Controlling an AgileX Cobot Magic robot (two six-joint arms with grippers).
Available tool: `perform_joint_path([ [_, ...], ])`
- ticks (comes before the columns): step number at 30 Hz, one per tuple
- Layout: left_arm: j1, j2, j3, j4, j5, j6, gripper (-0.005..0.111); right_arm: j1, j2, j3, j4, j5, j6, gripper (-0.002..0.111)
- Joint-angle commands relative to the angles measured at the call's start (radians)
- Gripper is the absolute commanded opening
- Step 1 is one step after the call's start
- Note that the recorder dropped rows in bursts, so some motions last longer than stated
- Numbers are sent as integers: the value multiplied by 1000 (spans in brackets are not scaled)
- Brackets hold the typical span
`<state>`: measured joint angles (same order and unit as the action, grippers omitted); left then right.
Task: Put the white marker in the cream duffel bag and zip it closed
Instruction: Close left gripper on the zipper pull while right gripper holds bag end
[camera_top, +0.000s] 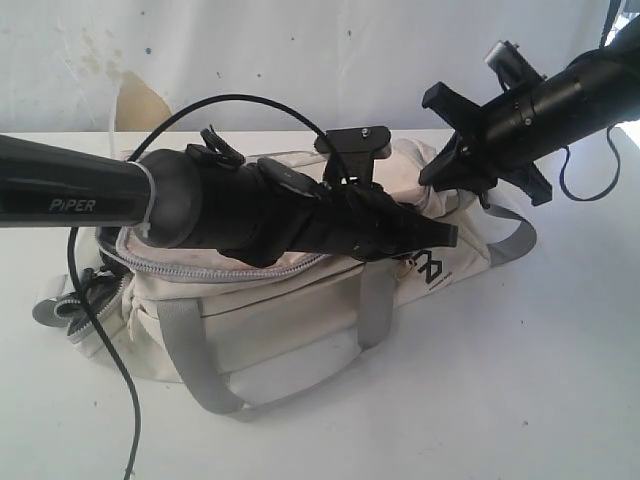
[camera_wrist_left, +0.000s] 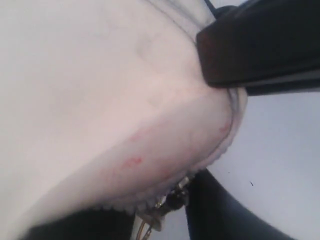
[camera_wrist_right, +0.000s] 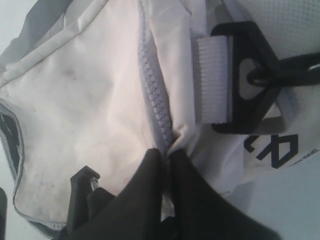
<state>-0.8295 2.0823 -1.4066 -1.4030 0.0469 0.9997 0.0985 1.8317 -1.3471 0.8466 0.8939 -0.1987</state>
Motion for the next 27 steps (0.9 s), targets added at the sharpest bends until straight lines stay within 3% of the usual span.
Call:
perform_joint_path([
  [1, 1, 1, -3, 1, -29, 18, 14, -9, -9, -7, 17, 33, -14, 0],
  [3, 1, 1, -3, 12, -19, 37, 0, -9, -9, -7, 17, 33, -20, 0],
  [16, 13, 0, -3, 76, 147, 52, 0, -9, -9, -7, -23, 16, -169, 0],
  [21, 50, -16, -3, 81, 275, 52, 0, -9, -9, -7, -140, -27, -169, 0],
  [27, 85, -41, -3, 81, 404, 50, 0, -9, -9, -7, -149, -31, -169, 0],
])
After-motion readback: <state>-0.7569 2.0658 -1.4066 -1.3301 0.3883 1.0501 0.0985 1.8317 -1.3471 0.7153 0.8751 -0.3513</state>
